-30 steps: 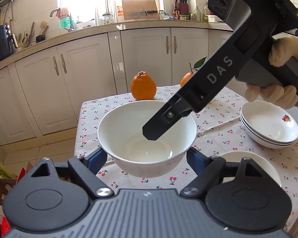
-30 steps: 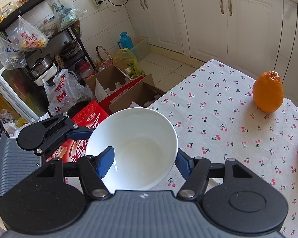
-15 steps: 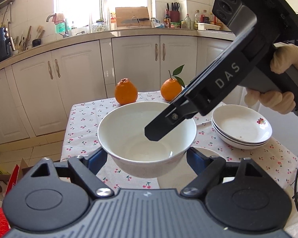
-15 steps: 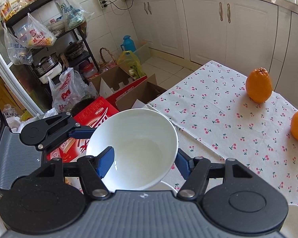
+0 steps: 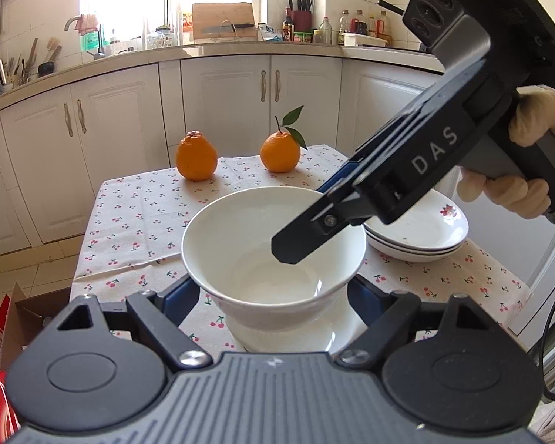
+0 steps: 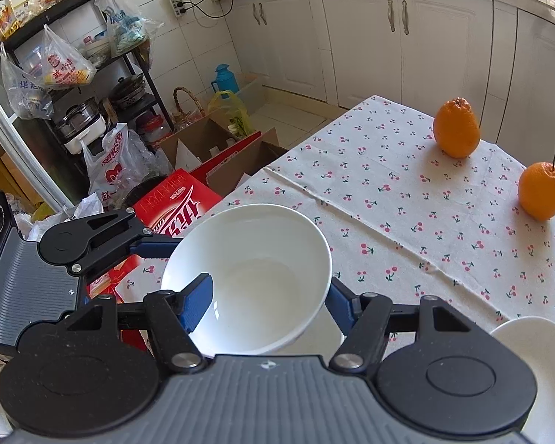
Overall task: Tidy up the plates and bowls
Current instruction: 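Lift the pink-patterned bowl with the right tool toward the nested bowls, then lower the pink-patterned bowl into the nested bowls and open the right tool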
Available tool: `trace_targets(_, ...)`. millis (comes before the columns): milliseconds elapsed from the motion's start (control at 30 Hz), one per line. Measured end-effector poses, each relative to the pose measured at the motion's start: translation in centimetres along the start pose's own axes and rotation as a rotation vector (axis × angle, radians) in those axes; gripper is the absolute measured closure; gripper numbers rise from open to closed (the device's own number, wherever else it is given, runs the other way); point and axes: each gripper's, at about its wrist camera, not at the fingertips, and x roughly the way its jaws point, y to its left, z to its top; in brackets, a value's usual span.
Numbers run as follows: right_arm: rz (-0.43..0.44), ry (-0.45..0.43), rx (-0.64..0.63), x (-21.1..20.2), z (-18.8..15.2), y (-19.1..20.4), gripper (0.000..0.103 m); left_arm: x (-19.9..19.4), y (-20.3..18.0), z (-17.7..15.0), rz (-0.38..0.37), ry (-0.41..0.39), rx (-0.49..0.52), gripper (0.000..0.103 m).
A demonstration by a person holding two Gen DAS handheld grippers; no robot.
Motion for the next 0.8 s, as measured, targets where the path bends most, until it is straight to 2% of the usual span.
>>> trace_targets(267,-0.009,0.024,0.032,0.3,-2.0,-0.8,0.031,0.7,-0.9,-0.5,-0.024,0.031,0.008,0.017)
trace_targets(800,-0.024,0.047,0.036,1.8,-2.9,-1.2,0.031,1.7,-1.0,-1.1,-0.034,0.069,0.002,0.016)
